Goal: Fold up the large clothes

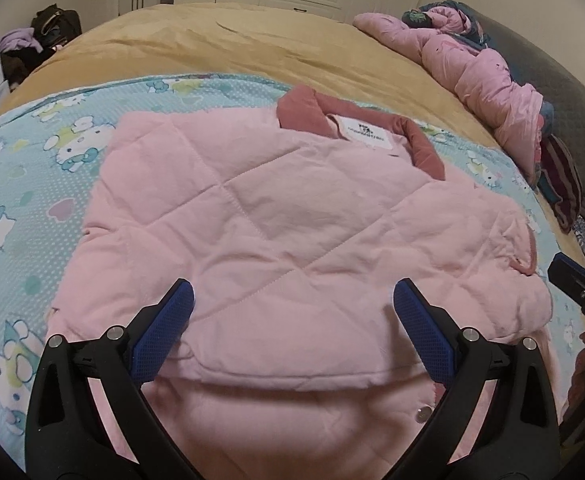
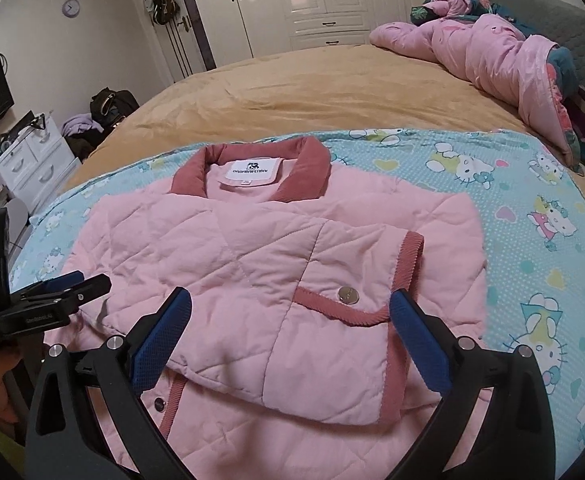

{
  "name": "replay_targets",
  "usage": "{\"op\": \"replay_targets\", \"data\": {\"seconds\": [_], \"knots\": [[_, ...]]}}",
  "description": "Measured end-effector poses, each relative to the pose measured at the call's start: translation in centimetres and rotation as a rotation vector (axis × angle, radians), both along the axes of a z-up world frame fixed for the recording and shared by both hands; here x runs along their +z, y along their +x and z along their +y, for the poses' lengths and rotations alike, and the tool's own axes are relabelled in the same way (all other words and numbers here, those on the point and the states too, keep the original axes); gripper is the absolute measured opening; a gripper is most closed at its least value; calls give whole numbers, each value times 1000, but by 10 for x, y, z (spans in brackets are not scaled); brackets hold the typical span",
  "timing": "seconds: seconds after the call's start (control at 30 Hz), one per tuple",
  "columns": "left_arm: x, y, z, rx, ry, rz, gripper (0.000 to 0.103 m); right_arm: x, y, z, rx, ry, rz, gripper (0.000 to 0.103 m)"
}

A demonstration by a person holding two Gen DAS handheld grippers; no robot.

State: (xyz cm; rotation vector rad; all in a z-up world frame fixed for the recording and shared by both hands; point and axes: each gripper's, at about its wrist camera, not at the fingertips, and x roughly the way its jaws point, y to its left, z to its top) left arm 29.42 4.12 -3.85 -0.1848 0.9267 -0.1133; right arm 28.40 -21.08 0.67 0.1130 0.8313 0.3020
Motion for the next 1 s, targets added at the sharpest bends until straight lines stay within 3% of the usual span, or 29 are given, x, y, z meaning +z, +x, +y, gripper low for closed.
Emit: {"op": "replay_targets", "data": {"seconds": [0.43,1.0], "knots": [[46,-27,-8,-17,-3,-82,94,27,-22,-3,-2,14,-46,99],[102,-77,-16,-41,4,-188,94,87,-77,-11,-1,57,-169,99]]}}
